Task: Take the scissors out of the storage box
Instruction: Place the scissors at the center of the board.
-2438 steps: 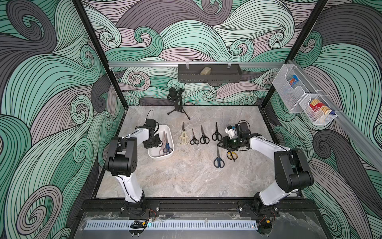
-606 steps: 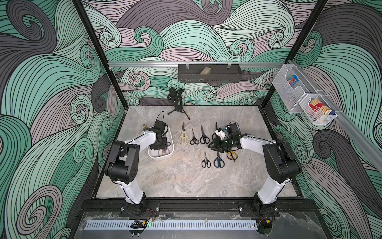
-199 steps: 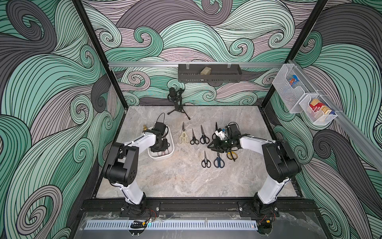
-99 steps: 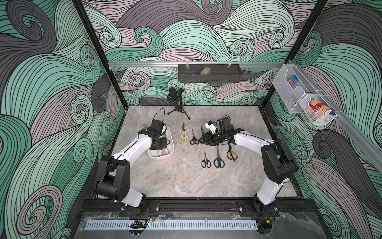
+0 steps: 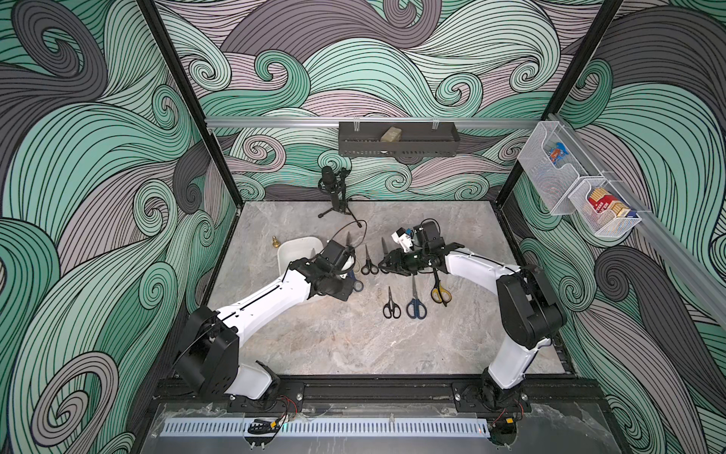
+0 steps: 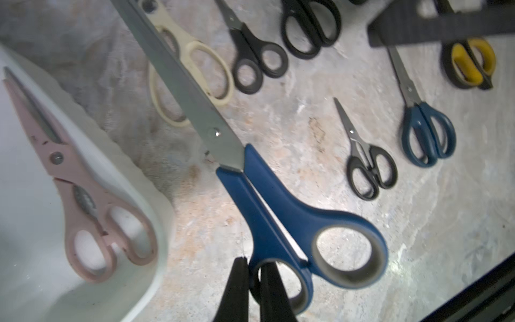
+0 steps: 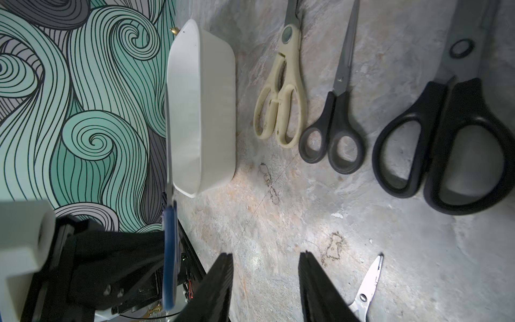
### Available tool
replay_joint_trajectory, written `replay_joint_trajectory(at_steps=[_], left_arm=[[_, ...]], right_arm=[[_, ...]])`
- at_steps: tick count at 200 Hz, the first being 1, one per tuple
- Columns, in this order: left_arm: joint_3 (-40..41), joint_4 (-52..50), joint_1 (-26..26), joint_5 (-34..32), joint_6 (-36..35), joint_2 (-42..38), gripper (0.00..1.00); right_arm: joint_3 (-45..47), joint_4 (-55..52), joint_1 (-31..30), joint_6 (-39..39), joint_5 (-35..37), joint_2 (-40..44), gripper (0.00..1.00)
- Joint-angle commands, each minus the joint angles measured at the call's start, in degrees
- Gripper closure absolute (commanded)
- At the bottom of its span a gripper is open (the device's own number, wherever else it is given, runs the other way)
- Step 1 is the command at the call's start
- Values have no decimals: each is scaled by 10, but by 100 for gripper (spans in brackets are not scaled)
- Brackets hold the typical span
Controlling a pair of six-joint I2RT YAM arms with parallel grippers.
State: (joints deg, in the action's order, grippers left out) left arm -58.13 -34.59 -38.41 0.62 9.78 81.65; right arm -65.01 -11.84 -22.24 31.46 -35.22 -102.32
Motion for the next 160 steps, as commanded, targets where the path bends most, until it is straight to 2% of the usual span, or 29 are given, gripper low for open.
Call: replay_joint_trajectory(at_steps=[1, 67, 115, 160], left_arm=[[18, 10, -32, -9, -13, -5, 100], [50, 55, -138, -37, -19, 78, 100], [3, 17, -142, -88, 22, 167, 100], [-31, 0, -142, -98, 39, 218, 100]], right_arm=[[14, -2, 18, 5, 23, 4, 57], [60, -3, 57, 4, 24, 47, 57], [86, -3, 71, -5, 19, 66, 57], [91, -3, 78, -13, 12, 67, 57]])
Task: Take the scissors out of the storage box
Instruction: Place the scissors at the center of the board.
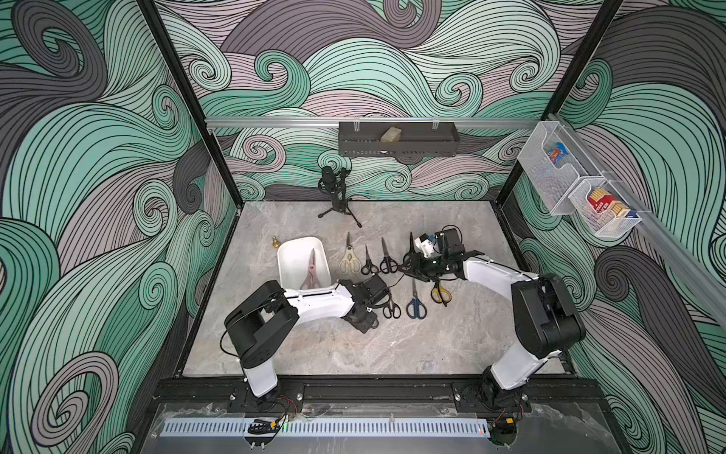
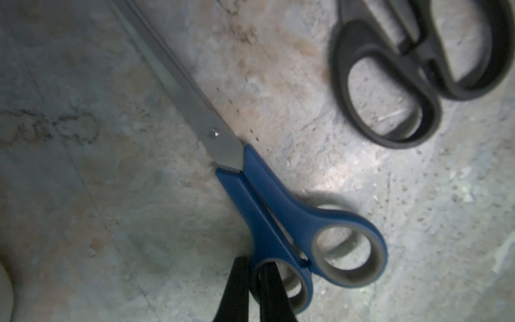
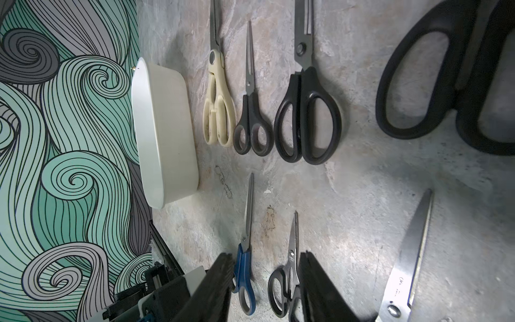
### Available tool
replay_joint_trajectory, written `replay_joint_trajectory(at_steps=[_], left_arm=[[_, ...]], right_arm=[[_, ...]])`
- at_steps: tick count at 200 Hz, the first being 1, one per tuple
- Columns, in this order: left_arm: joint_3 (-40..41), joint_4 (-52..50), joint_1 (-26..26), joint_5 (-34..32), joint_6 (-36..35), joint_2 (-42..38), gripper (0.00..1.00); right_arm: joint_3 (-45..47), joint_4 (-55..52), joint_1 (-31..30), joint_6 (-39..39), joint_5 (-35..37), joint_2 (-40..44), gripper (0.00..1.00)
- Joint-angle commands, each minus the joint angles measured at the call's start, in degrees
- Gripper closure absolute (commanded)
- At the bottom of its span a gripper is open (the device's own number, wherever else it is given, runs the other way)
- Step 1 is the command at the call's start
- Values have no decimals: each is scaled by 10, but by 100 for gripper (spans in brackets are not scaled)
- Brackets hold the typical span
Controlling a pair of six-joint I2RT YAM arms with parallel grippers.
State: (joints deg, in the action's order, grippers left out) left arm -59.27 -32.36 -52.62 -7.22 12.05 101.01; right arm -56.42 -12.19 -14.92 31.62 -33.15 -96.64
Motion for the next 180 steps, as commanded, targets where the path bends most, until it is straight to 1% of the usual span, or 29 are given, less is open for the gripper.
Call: replay_joint_trajectory(at_steps=[1, 13, 17, 37, 51, 58, 74, 108, 129, 158, 180], left_arm=[[-21, -22, 0, -20, 17, 24, 100], [-26, -20, 0, -18, 19, 25, 100], [-27, -20, 0, -18, 19, 25, 98], [-31, -22, 0, -22, 26, 20, 86], [-31, -24, 0, -28, 33, 11, 73], [-31, -25, 0, -29, 35, 5, 69], [-34, -26, 0, -30, 42, -7, 64], [-68, -37, 3, -10, 51, -37, 64], [-89, -41, 20, 0, 51, -66, 64], [-102, -53, 76, 11, 37, -110, 63], [-98, -69, 146, 12, 14, -139, 63]], right_arm=[[5, 0, 5, -15, -9, 10, 57], [5, 0, 8, -16, -11, 11, 57], [7, 0, 8, -16, -11, 11, 57], [9, 0, 12, -18, -15, 12, 57], [8, 0, 14, -21, -17, 11, 57], [7, 0, 14, -20, -18, 10, 57], [4, 1, 14, -21, -20, 7, 57], [1, 1, 14, -20, -20, 8, 57], [1, 0, 14, -20, -20, 8, 57], [-1, 0, 13, -18, -21, 7, 57], [-2, 0, 14, -18, -21, 5, 57]])
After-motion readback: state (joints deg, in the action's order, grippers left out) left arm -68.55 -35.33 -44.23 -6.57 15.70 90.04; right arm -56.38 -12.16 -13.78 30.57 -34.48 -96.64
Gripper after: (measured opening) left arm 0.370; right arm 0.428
